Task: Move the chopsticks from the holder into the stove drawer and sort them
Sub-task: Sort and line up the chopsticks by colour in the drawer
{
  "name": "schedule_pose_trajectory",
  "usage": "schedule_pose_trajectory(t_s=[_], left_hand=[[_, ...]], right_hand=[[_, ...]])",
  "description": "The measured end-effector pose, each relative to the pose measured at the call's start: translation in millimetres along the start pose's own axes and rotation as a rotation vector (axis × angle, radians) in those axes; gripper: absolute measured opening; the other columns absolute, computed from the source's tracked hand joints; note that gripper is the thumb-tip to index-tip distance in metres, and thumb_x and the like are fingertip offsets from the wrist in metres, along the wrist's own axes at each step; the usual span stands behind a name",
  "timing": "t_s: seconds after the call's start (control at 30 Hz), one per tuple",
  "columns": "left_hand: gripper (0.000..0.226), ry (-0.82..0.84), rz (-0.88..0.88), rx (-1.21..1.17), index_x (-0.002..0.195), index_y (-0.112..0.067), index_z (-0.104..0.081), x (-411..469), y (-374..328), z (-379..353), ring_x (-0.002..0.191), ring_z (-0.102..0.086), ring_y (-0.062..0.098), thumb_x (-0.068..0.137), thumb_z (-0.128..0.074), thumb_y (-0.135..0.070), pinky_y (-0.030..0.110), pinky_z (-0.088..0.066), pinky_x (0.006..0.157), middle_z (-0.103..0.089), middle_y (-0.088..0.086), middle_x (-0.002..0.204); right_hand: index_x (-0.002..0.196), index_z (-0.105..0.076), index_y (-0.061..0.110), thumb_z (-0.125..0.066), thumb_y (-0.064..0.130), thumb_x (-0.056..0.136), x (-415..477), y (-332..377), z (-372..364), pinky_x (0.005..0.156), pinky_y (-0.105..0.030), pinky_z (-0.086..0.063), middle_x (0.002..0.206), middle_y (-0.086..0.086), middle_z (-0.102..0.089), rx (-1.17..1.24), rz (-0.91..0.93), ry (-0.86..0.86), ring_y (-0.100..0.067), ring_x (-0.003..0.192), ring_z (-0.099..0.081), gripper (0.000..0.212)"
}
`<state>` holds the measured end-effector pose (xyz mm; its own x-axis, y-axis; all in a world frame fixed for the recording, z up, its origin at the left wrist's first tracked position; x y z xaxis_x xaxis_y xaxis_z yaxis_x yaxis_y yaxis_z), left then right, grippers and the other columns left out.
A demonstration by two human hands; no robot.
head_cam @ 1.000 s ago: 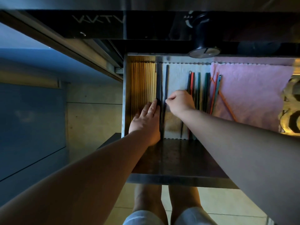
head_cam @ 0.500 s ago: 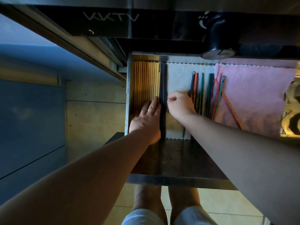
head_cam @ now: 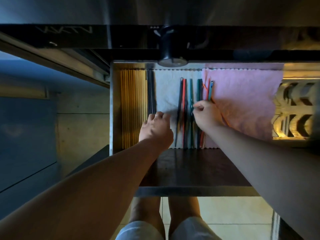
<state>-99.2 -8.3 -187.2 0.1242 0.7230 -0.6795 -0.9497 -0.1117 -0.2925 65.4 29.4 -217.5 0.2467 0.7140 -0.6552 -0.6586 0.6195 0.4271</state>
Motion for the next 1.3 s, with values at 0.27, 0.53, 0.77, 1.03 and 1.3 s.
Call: schedule_pose_trajectory(t_s=[0.27,0.53,0.77,1.03,1.3], left_hand=[[0.023,0.004,0.297,-0.375,0.114,-0.013,-0.053,27.2,-37.1,-20.6,0.093,-0.063,0.031,0.094,-0.053,-0.024,0.041,-0.054,0.075,-0.062,0.009,0.104],[0.014,-0.044,0.429,-0.378,0.106,-0.008,-0.056,43.9,-38.8,-23.6,0.065,-0.053,0.019,0.094,-0.053,-0.014,0.028,-0.039,0.049,-0.057,0.005,0.084],[0.013,-0.035,0.438,-0.396,0.092,-0.006,-0.060,39.2,-41.4,-19.8,0.056,-0.049,0.014,0.090,-0.056,-0.018,0.022,-0.030,0.039,-0.053,0.003,0.072],[0.020,-0.021,0.532,-0.670,0.105,-0.011,-0.050,40.4,-52.1,-28.8,0.083,-0.064,0.027,0.088,-0.040,-0.010,0.027,-0.044,0.053,-0.060,0.009,0.094],[0.010,-0.121,0.556,-0.807,0.097,-0.014,-0.056,39.6,-65.2,-35.3,0.067,-0.054,0.017,0.087,-0.053,-0.014,0.026,-0.040,0.055,-0.058,0.002,0.080]], right_hand=[[0.102,-0.069,0.011,-0.059,0.010,0.083,4.7,-37.4,24.0,0.092,-0.031,-0.047,0.105,-0.010,-0.071,-0.007,-0.011,-0.062,-0.028,0.105,-0.063,0.021],[0.105,-0.065,0.012,-0.059,0.012,0.084,10.5,-52.0,33.6,0.079,-0.027,-0.043,0.104,-0.010,-0.069,0.018,0.043,-0.086,-0.028,0.102,-0.062,0.021],[0.103,-0.065,0.011,-0.057,0.011,0.085,8.1,-59.6,51.6,0.072,-0.022,-0.038,0.102,-0.011,-0.068,-0.056,0.126,-0.100,-0.027,0.095,-0.062,0.019],[0.103,-0.061,0.008,-0.057,0.004,0.082,8.8,-64.3,66.6,0.067,-0.019,-0.038,0.098,-0.005,-0.068,-0.001,0.131,-0.161,-0.022,0.091,-0.063,0.021],[0.113,-0.055,0.005,-0.064,0.018,0.089,19.1,-67.3,79.5,0.063,-0.017,-0.035,0.109,-0.010,-0.067,-0.030,-0.016,-0.231,-0.025,0.098,-0.065,0.029]])
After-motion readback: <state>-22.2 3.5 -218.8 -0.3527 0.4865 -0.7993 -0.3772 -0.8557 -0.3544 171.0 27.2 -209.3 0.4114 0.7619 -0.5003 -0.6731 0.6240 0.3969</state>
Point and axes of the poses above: each hand's wrist, its own x-axis towards the middle knuckle, its own z-axis out of the back of the hand, y = z × x, the point moved 3 cm from there along x, towards the middle knuckle
